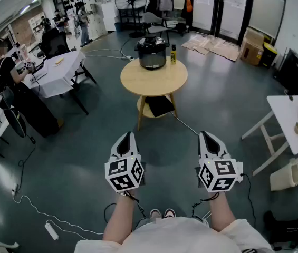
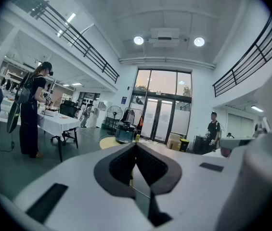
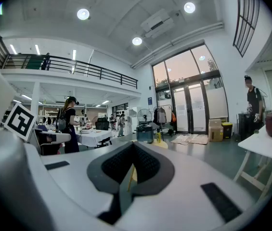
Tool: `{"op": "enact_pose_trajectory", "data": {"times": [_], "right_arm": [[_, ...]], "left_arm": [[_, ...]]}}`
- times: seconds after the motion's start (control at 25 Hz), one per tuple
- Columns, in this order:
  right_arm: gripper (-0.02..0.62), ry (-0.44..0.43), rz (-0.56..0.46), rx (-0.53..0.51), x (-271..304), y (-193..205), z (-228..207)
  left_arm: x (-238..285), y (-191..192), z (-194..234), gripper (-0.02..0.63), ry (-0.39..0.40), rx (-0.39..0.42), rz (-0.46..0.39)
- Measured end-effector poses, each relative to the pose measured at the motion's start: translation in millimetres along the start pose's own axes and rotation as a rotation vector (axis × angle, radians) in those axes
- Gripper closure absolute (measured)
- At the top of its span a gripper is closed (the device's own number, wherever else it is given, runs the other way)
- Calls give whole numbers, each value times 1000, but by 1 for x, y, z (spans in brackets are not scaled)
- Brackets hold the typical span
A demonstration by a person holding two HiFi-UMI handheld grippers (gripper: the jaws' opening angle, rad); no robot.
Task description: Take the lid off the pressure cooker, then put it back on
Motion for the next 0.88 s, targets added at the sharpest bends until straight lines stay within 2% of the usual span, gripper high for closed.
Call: {"op": "enact_pose_trajectory", "data": {"times": [0.16, 0.28, 0.52, 0.68, 0.88], "right_arm": [[595, -1, -5, 12, -1, 1, 4], [595, 38, -19, 55, -1, 1, -4], [594, 49, -6, 77, -2, 12, -8], [594, 44, -9, 79, -5, 13, -7], [595, 60, -15, 91, -11, 12, -7]], "left_arm": [[-4, 1, 1, 611, -2, 4, 4], [-5, 2, -1, 611, 7, 6, 17], [-6, 9, 3, 611, 4, 48, 62], [-9, 4, 4, 609, 18, 19, 36], [-11, 0, -1, 537, 73, 22, 32]]}}
Point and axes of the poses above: the fingertips, and each gripper's own axes: x forward along the fingers, z to its left, y out of its underside, the point moved 3 cm from there along -x, backward along the fingers
